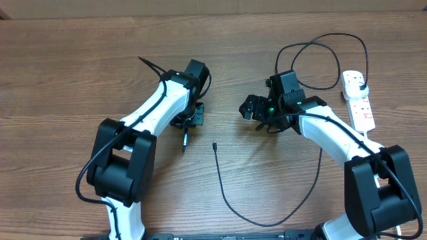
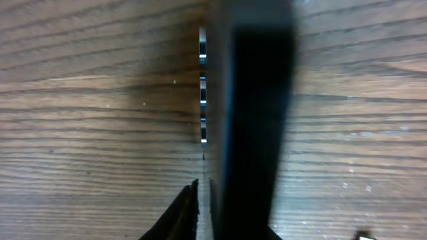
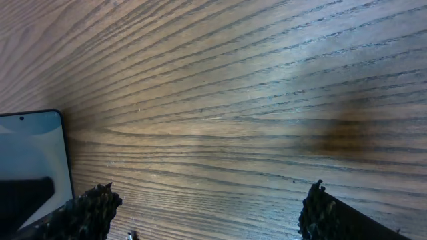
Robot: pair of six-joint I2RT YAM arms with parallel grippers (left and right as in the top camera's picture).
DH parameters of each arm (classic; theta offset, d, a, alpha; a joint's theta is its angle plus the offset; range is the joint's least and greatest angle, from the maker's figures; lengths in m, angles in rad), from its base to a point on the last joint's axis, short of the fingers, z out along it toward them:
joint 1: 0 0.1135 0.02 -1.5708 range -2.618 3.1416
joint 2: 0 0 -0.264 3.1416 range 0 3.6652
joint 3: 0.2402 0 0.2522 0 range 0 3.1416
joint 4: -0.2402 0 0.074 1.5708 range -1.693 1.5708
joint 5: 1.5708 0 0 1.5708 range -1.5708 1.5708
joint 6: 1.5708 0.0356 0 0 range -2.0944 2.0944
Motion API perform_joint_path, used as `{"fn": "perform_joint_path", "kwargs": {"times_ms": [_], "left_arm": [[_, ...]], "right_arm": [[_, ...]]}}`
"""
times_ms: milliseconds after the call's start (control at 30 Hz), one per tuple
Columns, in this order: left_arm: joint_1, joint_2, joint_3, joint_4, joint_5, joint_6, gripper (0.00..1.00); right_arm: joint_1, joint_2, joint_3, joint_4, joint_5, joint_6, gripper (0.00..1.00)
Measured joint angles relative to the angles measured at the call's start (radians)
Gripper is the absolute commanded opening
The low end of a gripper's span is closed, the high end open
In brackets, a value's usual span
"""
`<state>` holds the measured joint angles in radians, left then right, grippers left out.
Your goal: Plug charger to phone and switch on socket
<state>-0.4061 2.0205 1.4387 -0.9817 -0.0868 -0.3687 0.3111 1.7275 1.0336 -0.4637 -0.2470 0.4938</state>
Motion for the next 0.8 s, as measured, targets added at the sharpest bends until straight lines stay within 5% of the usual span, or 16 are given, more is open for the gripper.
{"fn": "perform_joint_path", "kwargs": {"times_ms": [100, 500, 667, 800], "left_arm": [[0.0, 0.005, -0.002, -0.002, 0.0, -0.013, 0.05], [0.0, 0.005, -0.002, -0.002, 0.0, -0.022, 0.04], [0.03, 0.002, -0.002, 0.017, 0.055, -0.021, 0.04], [0.111, -0.009, -0.002, 0.083, 0.231, 0.021, 0.04]], "right_arm": [[0.0, 0.0, 0.0, 0.0, 0.0, 0.0, 0.9], [0.0, 0.0, 0.0, 0.02, 0.0, -0.001, 1.0], [-0.001, 0.0, 0.0, 0.023, -0.051, -0.054, 0.55], [-0.001, 0.0, 0.035, -0.099, -0.093, -0.095, 0.4]]}}
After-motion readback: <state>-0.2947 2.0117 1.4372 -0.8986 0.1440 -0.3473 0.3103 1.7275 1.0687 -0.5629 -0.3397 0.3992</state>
